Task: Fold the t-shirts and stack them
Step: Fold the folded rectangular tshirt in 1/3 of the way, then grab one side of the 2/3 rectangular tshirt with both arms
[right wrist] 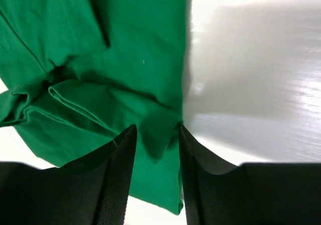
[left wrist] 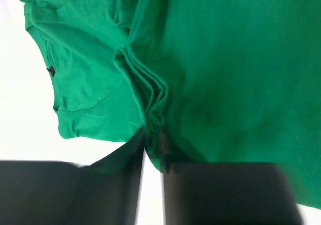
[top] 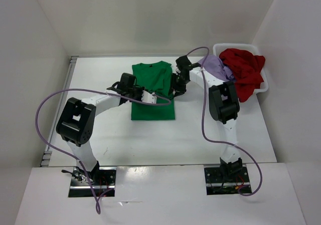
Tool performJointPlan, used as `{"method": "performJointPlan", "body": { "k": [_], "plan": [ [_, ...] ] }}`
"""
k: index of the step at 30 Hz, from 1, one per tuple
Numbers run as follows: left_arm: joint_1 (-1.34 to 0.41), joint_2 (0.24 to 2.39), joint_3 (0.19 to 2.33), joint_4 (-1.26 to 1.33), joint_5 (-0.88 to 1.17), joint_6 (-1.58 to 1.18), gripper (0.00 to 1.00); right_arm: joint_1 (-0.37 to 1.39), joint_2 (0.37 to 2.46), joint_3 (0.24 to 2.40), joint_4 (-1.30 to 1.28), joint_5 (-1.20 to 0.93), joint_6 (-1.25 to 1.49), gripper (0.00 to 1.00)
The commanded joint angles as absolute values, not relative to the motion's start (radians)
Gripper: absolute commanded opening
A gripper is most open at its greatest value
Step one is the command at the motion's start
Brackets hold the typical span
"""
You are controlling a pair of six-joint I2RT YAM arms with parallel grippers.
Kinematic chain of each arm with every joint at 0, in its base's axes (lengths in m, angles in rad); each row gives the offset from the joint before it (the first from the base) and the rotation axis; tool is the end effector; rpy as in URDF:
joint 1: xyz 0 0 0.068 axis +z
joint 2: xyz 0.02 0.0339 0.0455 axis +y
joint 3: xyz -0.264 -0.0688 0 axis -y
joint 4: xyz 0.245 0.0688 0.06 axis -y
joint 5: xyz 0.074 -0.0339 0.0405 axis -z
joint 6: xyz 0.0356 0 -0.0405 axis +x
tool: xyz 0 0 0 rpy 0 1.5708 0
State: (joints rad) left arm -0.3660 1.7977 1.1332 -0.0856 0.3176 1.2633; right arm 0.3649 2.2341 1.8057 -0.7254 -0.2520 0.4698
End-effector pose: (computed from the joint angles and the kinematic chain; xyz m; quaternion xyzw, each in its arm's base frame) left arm 0.3585 -0.1493 0.1934 0.7020 0.5754 0.0402 0.4178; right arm 0.4399 0.1775 0.1751 0.0249 0.9706 0.1956 0.1379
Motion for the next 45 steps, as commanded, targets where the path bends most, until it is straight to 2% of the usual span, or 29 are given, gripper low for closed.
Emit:
{"method": "performJointPlan", "body": {
  "k": [1,4,9,12,15,16,18,24,28,32,38,41,42,45],
  "plan": [
    [-0.365,1.805,1.106,0.009,0.307,1.258,0.31,0.338,2.24,1.871,-0.718,-0.238,0.459,0.46],
    [-0.365,1.816,1.083,0.118,0.183,1.182,0.56,0.327,2.197,1.871,-0.706,-0.201,0.449,0.5],
    [-0.354,1.793,1.144,0.127,0.075,1.1,0.77,0.327,2.048,1.809,-0.67,-0.167,0.439,0.5],
    [-0.344,1.751,1.176,0.1,0.041,1.086,0.8,0.348,1.978,1.749,-0.647,-0.167,0.428,0.43],
    [-0.344,1.698,1.177,-0.022,0.028,1.118,0.78,0.379,1.967,1.698,-0.647,-0.195,0.428,0.2],
    [-0.344,1.681,1.177,-0.049,0.028,1.133,0.77,0.393,1.967,1.678,-0.647,-0.218,0.428,0.08],
    [-0.344,1.623,1.128,-0.137,0.04,1.172,0.77,0.403,1.997,1.669,-0.638,-0.248,0.428,0.0],
    [-0.357,1.453,0.993,-0.291,0.126,1.192,0.79,0.403,2.155,1.735,-0.64,-0.337,0.407,0.0],
    [-0.397,1.398,0.95,-0.397,0.19,1.17,0.8,0.403,2.273,1.848,-0.661,-0.325,0.397,0.0],
    [-0.437,1.332,0.845,-0.4,0.175,1.271,0.83,0.394,2.327,1.954,-0.661,-0.29,0.397,0.0],
    [-0.456,1.371,0.788,-0.412,0.175,1.378,0.85,0.383,2.396,2.161,-0.753,-0.244,0.407,0.0],
    [-0.456,1.456,0.81,-0.446,0.166,1.393,0.9,0.383,2.347,2.149,-0.775,-0.233,0.396,0.06],
    [-0.456,1.474,0.824,-0.446,0.152,1.393,0.92,0.374,2.318,2.081,-0.758,-0.233,0.396,0.15],
    [-0.466,1.525,0.833,-0.387,0.138,1.393,0.92,0.374,2.18,1.894,-0.692,-0.233,0.406,0.24]
  ]
}}
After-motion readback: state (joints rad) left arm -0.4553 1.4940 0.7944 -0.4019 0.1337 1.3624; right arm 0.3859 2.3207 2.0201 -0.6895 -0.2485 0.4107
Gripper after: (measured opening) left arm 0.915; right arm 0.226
